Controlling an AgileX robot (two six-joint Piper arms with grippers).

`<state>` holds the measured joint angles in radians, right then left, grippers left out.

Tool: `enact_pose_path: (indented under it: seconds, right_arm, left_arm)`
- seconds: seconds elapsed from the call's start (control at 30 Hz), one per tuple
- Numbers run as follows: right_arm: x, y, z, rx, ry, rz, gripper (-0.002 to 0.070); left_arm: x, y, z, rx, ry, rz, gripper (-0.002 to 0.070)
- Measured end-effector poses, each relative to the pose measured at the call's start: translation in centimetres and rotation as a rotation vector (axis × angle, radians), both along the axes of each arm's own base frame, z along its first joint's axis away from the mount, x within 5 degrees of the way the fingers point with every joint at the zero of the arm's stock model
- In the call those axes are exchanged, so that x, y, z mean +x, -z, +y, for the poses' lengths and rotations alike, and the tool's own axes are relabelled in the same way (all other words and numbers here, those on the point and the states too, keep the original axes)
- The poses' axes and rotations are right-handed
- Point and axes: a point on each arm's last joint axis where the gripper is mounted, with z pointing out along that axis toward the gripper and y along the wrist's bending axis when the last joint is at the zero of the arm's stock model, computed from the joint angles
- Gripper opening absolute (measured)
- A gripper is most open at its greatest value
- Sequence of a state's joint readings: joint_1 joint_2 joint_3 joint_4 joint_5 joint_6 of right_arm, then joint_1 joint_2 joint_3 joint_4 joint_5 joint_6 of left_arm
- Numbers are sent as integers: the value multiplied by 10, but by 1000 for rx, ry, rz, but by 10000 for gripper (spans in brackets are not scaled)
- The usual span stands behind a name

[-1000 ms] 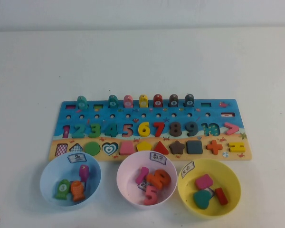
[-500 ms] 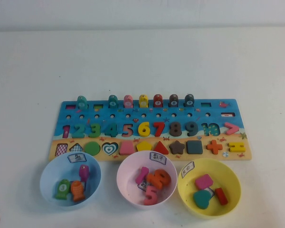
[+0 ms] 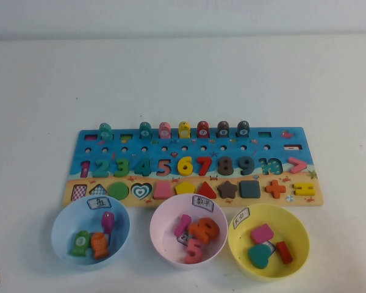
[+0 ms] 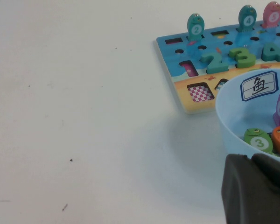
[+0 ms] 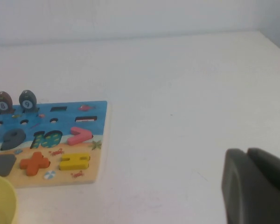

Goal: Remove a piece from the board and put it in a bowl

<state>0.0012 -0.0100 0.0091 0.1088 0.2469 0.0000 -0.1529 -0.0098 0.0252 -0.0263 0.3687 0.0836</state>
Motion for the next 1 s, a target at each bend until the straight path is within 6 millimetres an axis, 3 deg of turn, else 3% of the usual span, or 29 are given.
enact_pose_path:
  seconds: [0.23, 0.43, 0.63, 1.0]
  right_arm:
    - [1, 0, 0, 1, -7, -44, -17]
    - [-2, 16, 4, 27, -62, 131, -17]
    - [-3, 18, 5, 32, -75, 160, -17]
    - [-4, 18, 6, -86, -110, 155, -17]
  left_arm:
    - [0, 0, 0, 0, 0, 0, -5]
    - [0, 0, 0, 0, 0, 0, -5]
    - [0, 0, 0, 0, 0, 0, -5]
    - [0, 0, 0, 0, 0, 0, -5]
